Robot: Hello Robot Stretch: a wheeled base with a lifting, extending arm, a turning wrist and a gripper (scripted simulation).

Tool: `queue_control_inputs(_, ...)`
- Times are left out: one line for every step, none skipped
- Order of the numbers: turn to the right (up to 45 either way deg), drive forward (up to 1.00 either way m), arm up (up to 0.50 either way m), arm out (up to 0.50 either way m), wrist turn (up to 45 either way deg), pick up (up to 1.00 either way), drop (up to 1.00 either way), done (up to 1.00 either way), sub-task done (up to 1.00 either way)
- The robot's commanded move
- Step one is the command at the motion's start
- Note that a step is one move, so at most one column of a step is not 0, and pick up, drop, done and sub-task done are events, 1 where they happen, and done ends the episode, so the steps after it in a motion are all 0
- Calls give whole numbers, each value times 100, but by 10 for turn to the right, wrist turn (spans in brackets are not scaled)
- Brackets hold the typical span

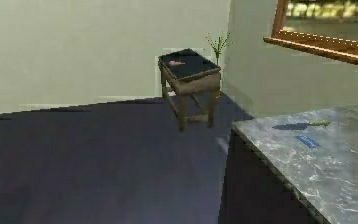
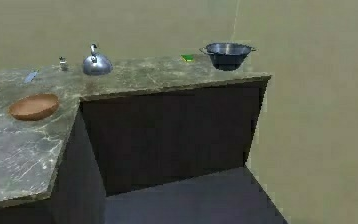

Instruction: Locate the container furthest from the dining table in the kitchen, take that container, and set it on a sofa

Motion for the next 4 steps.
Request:
queue_control_inputs(0, 95, 0, 0, 0, 0, 0, 0, 0)
queue_control_inputs(300, 0, 0, 0, 0, 0, 0, 0, 0)
queue_control_inputs(0, 20, 0, 0, 0, 0, 0, 0, 0)
queue_control_inputs(360, 0, 0, 0, 0, 0, 0, 0, 0)
